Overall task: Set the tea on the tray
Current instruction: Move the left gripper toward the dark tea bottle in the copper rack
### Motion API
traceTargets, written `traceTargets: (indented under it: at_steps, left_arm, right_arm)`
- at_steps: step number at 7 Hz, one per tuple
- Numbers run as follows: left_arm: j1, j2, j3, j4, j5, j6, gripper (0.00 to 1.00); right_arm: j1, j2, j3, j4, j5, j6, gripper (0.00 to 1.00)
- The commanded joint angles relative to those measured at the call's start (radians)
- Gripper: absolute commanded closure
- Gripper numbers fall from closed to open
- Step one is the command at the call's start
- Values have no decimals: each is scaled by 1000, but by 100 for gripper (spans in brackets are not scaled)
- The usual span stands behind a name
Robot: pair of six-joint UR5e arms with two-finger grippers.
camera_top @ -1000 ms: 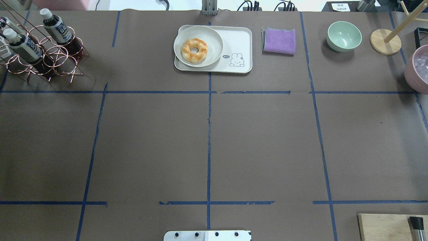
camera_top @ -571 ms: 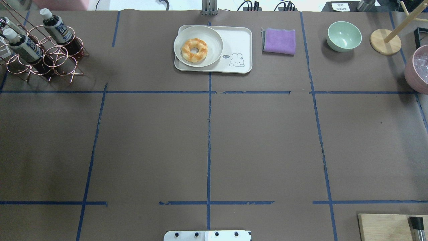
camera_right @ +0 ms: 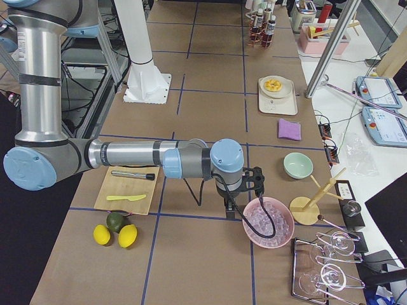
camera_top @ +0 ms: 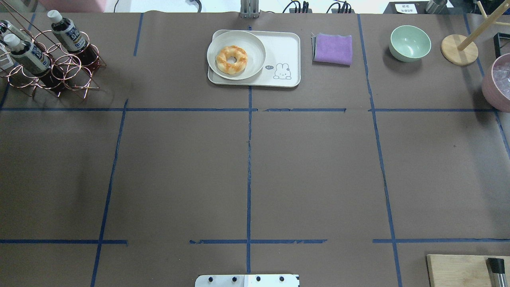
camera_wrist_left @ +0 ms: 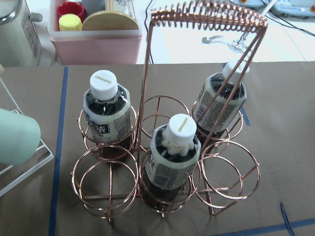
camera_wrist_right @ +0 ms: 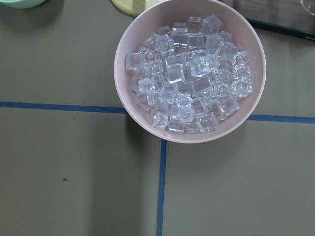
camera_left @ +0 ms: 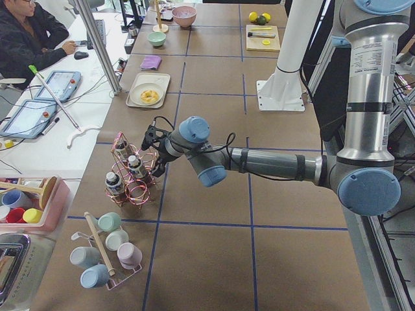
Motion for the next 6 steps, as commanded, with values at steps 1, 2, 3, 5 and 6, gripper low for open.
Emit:
traceTargets:
  at_steps: [1, 2, 3, 5, 6]
  left_arm:
    - [117, -34, 0, -14, 232, -54, 0]
    - [122, -54, 15, -16, 254, -56, 1]
    - [122, -63, 19, -28, 261, -56, 2]
    - [122, -116, 96, -53, 317, -56, 2]
    - [122, -136, 142, -85, 317, -54, 4]
  right_arm:
    - [0, 0, 0, 0, 1, 1, 0]
    - [0, -3, -2, -1, 1, 1, 0]
    - [0, -3, -2, -1, 1, 1, 0]
    - [0, -3, -2, -1, 2, 1, 0]
    - [0, -3, -2, -1, 2, 1, 0]
